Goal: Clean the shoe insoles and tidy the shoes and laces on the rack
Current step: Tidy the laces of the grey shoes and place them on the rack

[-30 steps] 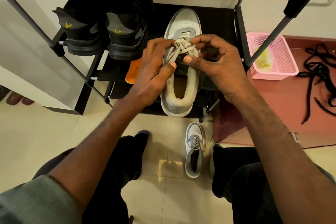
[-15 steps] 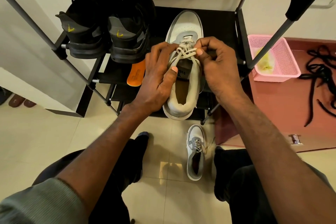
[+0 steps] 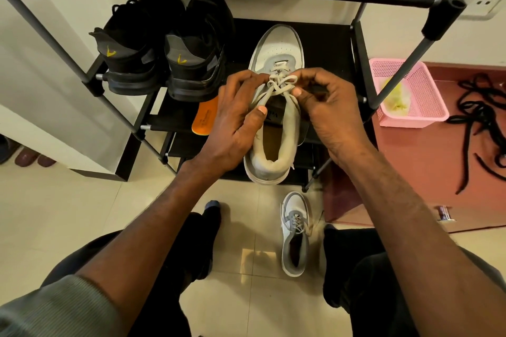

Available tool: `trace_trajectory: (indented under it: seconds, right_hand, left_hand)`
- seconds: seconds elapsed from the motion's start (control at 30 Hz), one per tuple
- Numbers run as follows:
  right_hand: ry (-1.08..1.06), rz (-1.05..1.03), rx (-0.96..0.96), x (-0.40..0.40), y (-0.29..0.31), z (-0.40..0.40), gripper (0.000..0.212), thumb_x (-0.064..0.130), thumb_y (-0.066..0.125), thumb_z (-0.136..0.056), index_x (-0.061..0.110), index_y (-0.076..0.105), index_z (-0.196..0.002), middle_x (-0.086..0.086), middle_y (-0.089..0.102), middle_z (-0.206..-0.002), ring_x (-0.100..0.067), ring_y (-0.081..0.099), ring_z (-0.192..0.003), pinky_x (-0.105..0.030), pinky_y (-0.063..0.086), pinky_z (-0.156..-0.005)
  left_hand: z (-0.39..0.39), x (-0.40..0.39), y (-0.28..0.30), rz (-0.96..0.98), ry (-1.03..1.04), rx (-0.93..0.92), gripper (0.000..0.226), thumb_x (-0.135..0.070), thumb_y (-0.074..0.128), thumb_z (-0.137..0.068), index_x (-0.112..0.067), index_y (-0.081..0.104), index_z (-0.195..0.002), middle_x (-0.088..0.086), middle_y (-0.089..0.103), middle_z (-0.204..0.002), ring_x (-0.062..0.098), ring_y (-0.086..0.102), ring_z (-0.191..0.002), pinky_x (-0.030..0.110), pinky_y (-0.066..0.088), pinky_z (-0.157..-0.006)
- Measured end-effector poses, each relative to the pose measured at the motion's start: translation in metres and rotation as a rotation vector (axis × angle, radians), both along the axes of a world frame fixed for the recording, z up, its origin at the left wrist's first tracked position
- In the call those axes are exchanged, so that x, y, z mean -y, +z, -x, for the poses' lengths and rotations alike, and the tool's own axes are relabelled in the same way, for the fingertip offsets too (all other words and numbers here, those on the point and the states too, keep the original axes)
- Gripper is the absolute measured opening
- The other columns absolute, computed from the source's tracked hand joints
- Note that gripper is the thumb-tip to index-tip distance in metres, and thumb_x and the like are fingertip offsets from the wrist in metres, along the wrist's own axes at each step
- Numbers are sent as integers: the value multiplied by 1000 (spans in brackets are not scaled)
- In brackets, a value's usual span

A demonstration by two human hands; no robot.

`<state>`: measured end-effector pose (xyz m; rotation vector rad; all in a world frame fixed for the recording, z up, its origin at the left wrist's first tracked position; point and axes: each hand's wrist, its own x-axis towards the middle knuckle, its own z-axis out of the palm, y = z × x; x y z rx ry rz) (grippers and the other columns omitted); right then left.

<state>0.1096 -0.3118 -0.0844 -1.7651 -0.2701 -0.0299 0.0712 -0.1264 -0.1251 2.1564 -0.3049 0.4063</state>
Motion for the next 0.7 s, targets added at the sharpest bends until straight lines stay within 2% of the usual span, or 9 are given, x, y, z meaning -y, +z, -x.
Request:
trace_trajectory:
  seconds: [0.13, 0.23, 0.37, 0.43, 0.53, 0.6, 0.7]
  right_hand:
    - [-58, 14, 41, -7, -3, 1, 16, 4, 69, -93, 15, 75, -104, -12, 71, -107, -21, 70, -100, -37, 60, -94]
    - [-94, 18, 32, -12, -7, 1, 16, 7, 66, -94, 19, 73, -101, -13, 68, -108, -19, 68, -99, -38, 59, -95]
    - [-116, -21, -11, -15, -4, 3, 19, 7, 63, -98, 23, 71, -101, -12, 68, -109, -15, 67, -98, -25, 57, -88]
    - [-114, -29, -16, -16, -2, 4, 19, 7, 63, -99, 24, 70, -100, -9, 69, -106, -8, 65, -94, -19, 54, -83]
    - [-128, -51, 0, -16, 1, 6, 14, 5, 62, -100, 15, 70, -104, 6, 68, -91, 6, 61, -81, -11, 51, -74]
    - [-141, -43, 24, -16, 1, 6, 11, 5, 62, -100, 11, 69, -107, 10, 65, -87, 8, 60, -78, -10, 49, -71]
    - [-146, -23, 28, -16, -1, 5, 15, 8, 65, -99, 15, 67, -113, 6, 66, -94, 5, 61, -83, -14, 53, -77]
  left_hand:
    - [-1, -2, 1, -2, -18, 1, 56, -47, 43, -98, -17, 48, -146, 1, 39, -140, 21, 41, -128, 52, 45, -103]
    - [-1, 0, 2, 6, -11, -7, 52, -46, 42, -102, -17, 50, -144, 1, 40, -138, 24, 44, -128, 53, 46, -102]
    - [-6, -3, 9, 185, -34, -33, 39, -34, 39, -109, -14, 59, -136, 5, 48, -134, 28, 51, -128, 54, 48, -105]
    - [-11, -5, 15, 200, -14, -44, 31, -23, 44, -110, -10, 63, -131, 9, 51, -130, 24, 56, -123, 44, 51, -105]
    - [-17, -1, 18, 197, 23, -44, 23, -14, 54, -105, -9, 68, -123, 13, 54, -124, 17, 57, -116, 27, 52, -99]
    - [-20, 4, 22, 230, 69, -50, 18, -11, 59, -102, -12, 70, -115, 13, 55, -121, 14, 57, -110, 20, 51, -92]
    - [-20, 13, 26, 264, 128, -64, 14, -11, 58, -101, -20, 66, -107, 12, 56, -117, 9, 58, -104, 15, 49, -89]
